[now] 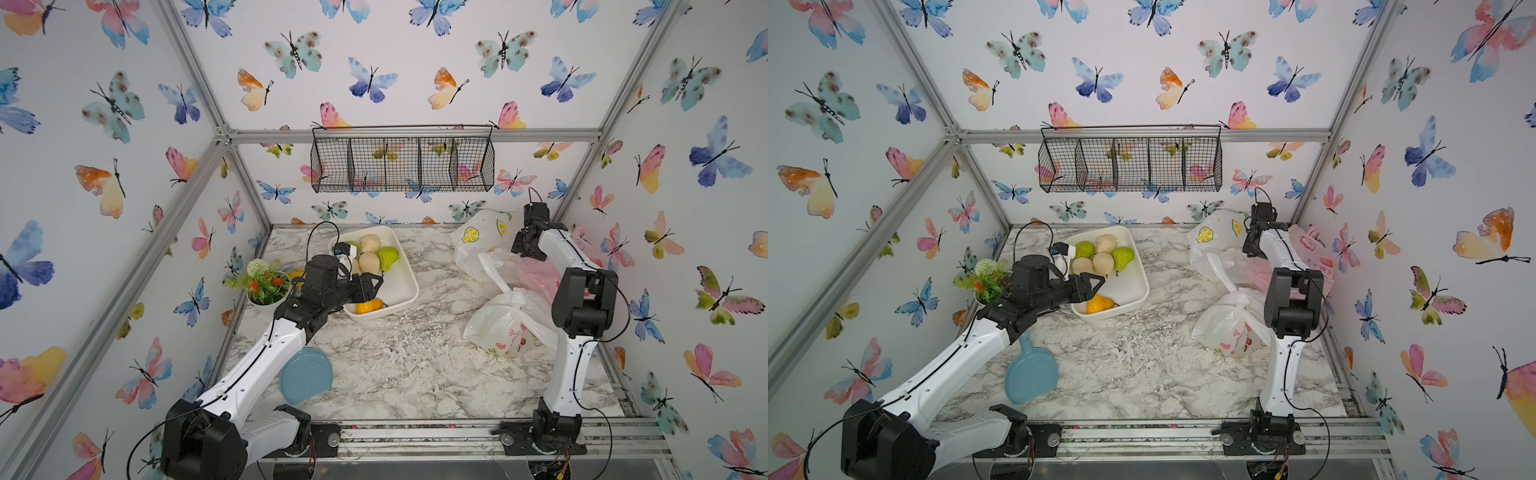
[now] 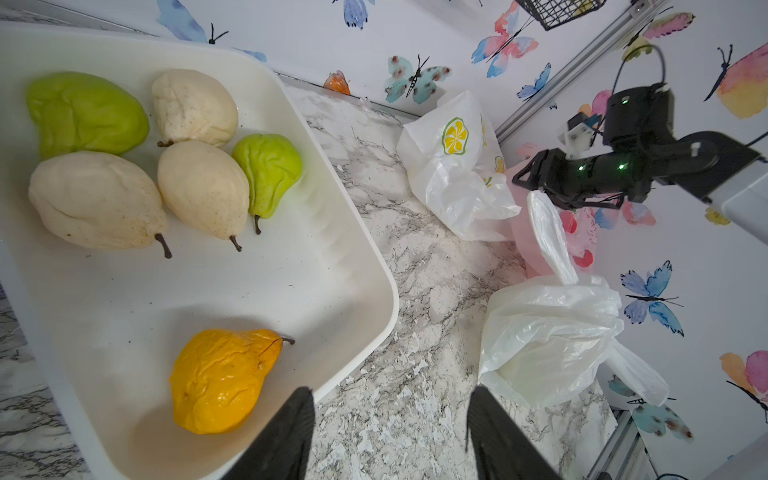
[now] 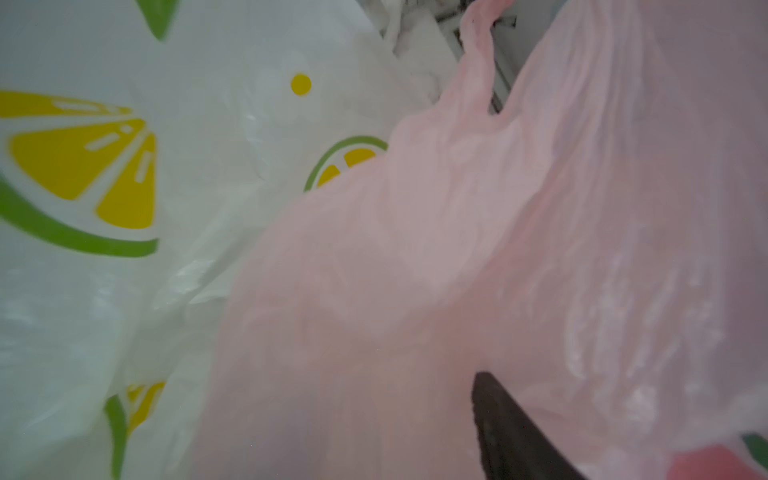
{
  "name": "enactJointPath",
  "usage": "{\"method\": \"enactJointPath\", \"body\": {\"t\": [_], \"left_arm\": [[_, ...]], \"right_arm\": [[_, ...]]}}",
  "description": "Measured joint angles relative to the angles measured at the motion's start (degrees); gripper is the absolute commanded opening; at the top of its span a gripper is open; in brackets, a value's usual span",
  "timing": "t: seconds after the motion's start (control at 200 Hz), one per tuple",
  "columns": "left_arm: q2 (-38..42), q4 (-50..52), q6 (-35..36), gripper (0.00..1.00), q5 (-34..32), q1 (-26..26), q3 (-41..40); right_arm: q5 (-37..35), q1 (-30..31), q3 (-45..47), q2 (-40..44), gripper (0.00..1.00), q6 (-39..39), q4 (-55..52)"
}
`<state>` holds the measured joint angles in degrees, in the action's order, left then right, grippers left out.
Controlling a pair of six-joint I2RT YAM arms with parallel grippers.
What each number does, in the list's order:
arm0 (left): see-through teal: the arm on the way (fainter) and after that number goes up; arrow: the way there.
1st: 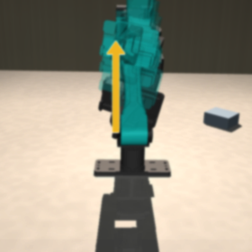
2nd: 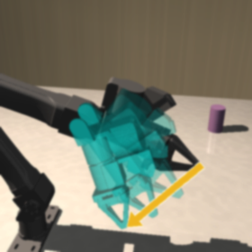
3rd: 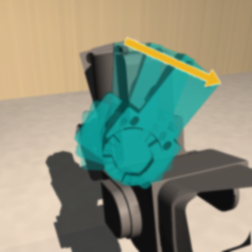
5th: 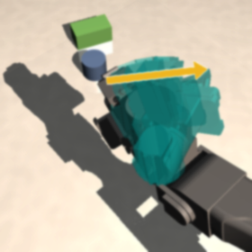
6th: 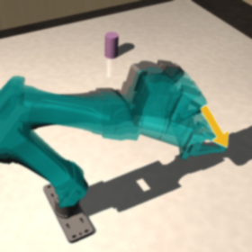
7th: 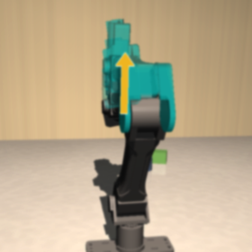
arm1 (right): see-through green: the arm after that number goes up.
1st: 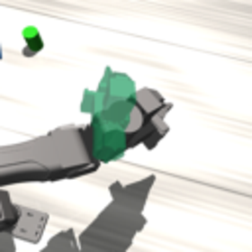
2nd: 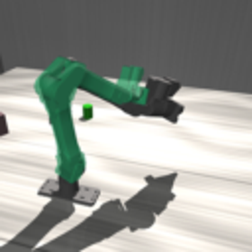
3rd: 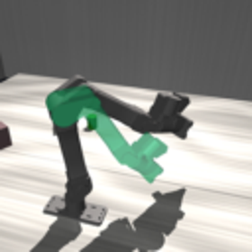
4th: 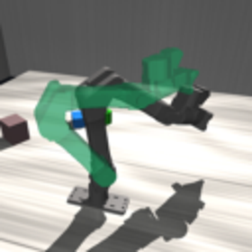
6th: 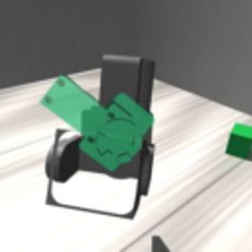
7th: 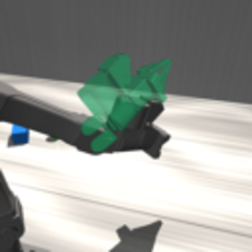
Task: Place the pears into plastic bags & tie knots
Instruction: Pick up the plastic bag, then place the plastic bag at the center of the board.
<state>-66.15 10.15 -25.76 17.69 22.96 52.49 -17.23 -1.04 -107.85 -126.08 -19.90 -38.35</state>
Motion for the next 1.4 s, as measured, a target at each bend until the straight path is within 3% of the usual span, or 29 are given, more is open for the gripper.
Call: {"method": "enactJointPath", "body": {"t": [0.055, 0.15, 0.33, 0.516, 0.661, 0.776, 0.941, 1.021, 1.166, 1.401], "left_arm": [[0.59, 0.2, 0.24, 0.64, -0.72, 0.0, -0.02], [1.22, 0.42, 0.48, 0.65, -2.03, 0.0, -0.02], [1.38, 0.22, 0.17, 0.63, -3.76, -0.04, -0.11], [-0.9, 0.28, -1.88, 0.62, -2.08, -0.26, 2.6], [-2.08, 0.22, -3.32, 0.67, 1.46, 0.0, 7.1], [-2.05, -0.7, -4.13, 0.71, 3.82, 0.42, 8.92], [-1.99, -3.23, -6.49, 0.81, 7.82, -0.46, 6.34], [-1.92, -6.91, -9.68, 0.82, 11.34, -2.32, 2.32], [-1.75, -10.38, -15.45, 0.82, 14.88, -5.42, -5.07], [-0.33, -9.4, -18.6, 0.86, 17.11, -6.84, -7.52]], "right_arm": [[0.09, 0.0, 0.0, -0.35, 0.16, 0.24, -1.77], [1.03, 0.24, 2.36, 4.96, 0.03, 1.81, -1.01], [5.88, 0.76, 4.37, 27.04, 0.03, 3.78, 0.59], [19.65, 2.95, 5.38, 44.81, 0.03, 2.67, 3.85], [28.39, 11.08, 19.96, 56.98, 0.02, 1.18, 10.99], [32.63, 22.03, 35.89, 64.15, 0.03, 0.46, 20.48], [32.59, 42.12, 56.17, 64.63, 0.11, 5.35, 34.56], [32.63, 48.04, 65.05, 63.67, 0.11, 8.11, 41.62], [32.7, 49.35, 74.42, 61.33, 0.12, 9.18, 52.92], [35.5, 50.27, 75.58, 56.78, 0.22, 10.08, 61.7]]}}
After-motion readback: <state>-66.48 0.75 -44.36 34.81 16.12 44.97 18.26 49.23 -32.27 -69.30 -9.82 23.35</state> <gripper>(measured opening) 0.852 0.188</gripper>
